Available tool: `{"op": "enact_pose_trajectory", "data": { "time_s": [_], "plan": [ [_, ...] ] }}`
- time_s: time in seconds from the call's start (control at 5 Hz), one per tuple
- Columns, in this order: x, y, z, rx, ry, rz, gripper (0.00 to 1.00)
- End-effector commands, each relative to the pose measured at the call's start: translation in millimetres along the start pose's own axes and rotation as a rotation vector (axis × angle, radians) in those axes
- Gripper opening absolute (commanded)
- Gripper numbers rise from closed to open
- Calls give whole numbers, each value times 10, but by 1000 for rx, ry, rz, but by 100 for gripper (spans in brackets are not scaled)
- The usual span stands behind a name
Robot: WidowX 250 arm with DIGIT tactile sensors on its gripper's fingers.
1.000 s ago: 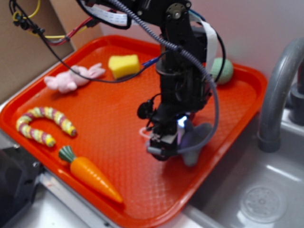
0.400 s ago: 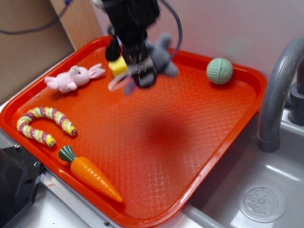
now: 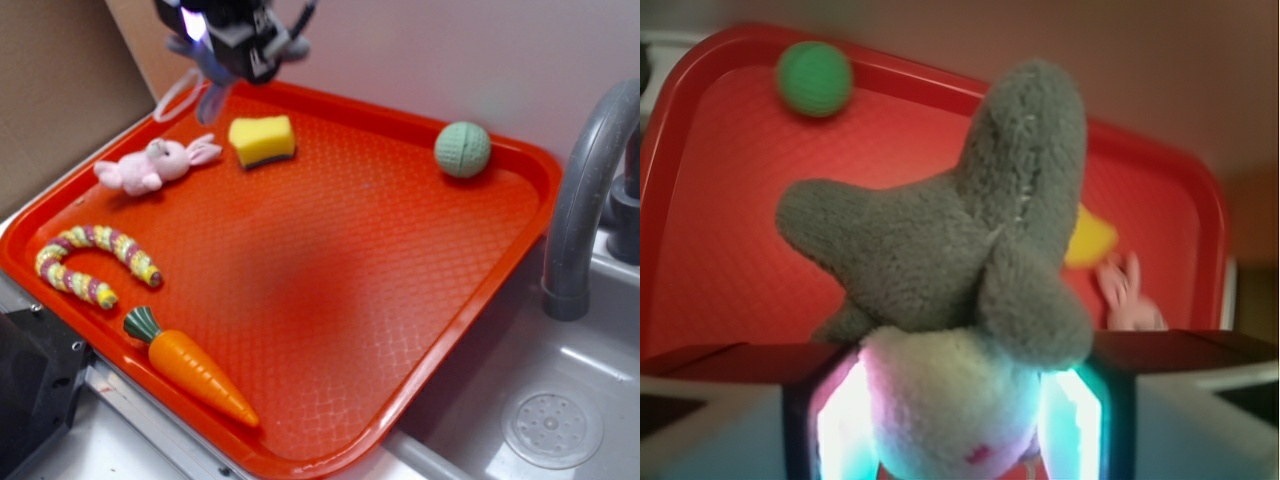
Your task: Grab the gray animal.
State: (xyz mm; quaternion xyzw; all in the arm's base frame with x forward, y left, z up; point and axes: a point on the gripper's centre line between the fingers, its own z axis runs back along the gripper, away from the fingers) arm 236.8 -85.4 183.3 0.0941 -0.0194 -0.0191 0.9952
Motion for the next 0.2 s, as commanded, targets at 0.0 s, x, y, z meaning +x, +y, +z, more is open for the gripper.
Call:
{"op": "enact_pose_trajectory", "data": {
  "time_s": [0.0],
  "plan": [
    [-232,-237,283,-142,-142,-32,0]
  ]
}}
